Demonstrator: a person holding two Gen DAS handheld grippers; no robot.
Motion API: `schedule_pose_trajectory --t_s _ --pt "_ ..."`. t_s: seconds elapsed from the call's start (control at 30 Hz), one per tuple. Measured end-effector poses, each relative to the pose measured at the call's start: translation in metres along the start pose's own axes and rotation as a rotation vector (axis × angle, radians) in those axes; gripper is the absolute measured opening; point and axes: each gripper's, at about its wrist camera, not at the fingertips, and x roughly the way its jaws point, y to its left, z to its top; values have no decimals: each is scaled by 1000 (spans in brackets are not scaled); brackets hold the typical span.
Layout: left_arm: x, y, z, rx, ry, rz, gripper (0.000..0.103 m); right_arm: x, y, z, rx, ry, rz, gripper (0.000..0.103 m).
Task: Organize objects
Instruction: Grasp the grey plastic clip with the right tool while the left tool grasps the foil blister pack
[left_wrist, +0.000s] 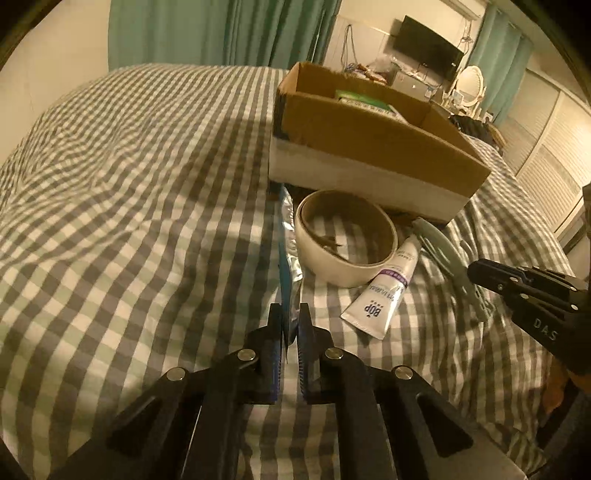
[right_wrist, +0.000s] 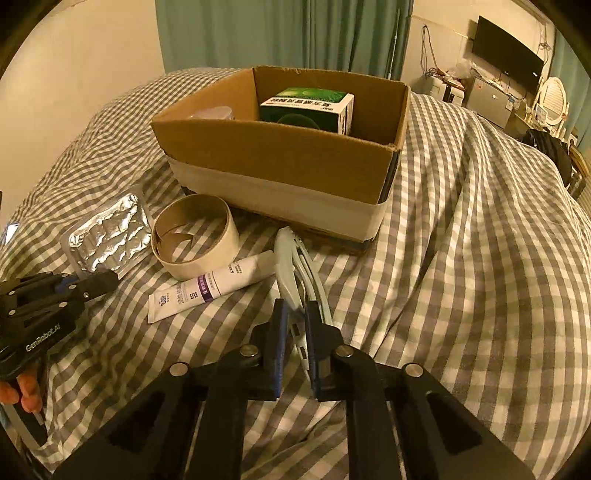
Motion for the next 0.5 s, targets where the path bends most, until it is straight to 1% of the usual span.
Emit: schedule_pose_trajectory --t_s 0.1,0.17,0.2,0.37,0.43,0.5 --pt "-8 -1 4 2 -21 5 7 -6 1 1 -2 -15 6 4" --pt "-16 -3 6 8 -44 9 7 -14 1 2 -2 -33 19 4" --pt "-21 -2 7 8 -55 8 7 -21 2 4 0 -48 22 0" --pt "-50 -11 19 31 -133 -5 7 -62 6 17 -15 -163 17 0" --pt "-59 -17 24 49 -157 -9 7 -74 8 23 -33 -189 3 0" --pt "-63 -21 26 66 -171 -6 7 -80 4 25 -12 -216 -11 0"
